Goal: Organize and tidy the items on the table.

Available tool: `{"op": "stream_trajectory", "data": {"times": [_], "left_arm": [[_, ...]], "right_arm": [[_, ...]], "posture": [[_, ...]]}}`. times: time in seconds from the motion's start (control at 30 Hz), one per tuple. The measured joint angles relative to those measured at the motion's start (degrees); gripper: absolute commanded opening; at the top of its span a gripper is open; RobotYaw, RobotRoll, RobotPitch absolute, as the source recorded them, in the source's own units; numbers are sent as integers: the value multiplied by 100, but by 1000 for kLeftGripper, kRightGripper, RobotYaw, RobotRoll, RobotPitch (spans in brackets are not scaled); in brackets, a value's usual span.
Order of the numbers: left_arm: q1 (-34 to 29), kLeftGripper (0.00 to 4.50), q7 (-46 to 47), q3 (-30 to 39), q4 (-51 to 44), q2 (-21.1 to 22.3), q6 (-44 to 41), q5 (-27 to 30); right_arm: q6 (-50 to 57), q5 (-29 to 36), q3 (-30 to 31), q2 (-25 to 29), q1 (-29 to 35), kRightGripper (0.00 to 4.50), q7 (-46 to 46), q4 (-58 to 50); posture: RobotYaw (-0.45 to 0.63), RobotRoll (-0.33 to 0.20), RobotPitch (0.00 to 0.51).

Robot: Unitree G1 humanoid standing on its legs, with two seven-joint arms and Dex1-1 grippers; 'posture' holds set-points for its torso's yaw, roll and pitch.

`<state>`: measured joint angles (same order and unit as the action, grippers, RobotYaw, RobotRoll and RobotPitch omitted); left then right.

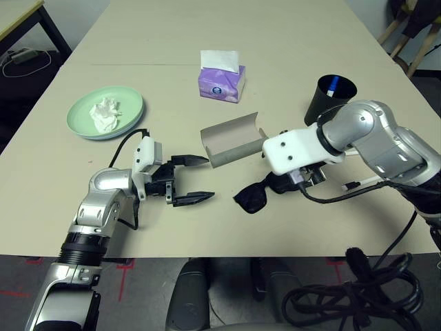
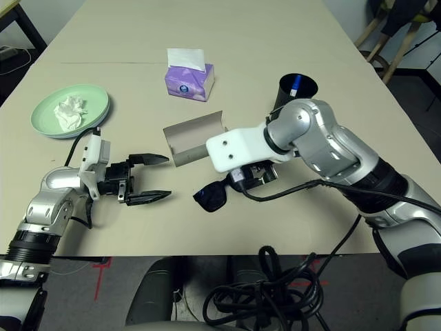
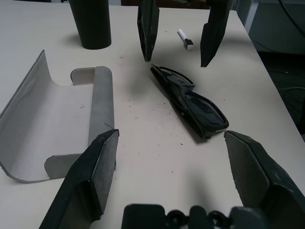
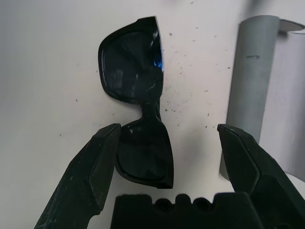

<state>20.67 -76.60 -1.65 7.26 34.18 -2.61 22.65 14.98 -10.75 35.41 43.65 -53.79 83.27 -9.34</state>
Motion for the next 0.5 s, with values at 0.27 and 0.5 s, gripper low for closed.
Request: {"op": "stream_trajectory", "data": {"times": [0.27, 0.5], "left_arm": [[-57, 4472, -72, -82, -19, 79, 105, -35], [-69, 4472, -97, -168, -18, 123, 155, -80]], "right_arm": [[-373, -325, 29, -242, 1, 4500, 207, 87], [-458, -530, 56, -421, 10, 4500, 320, 66]], "posture": [[135, 0, 184], [137, 0, 185]]}}
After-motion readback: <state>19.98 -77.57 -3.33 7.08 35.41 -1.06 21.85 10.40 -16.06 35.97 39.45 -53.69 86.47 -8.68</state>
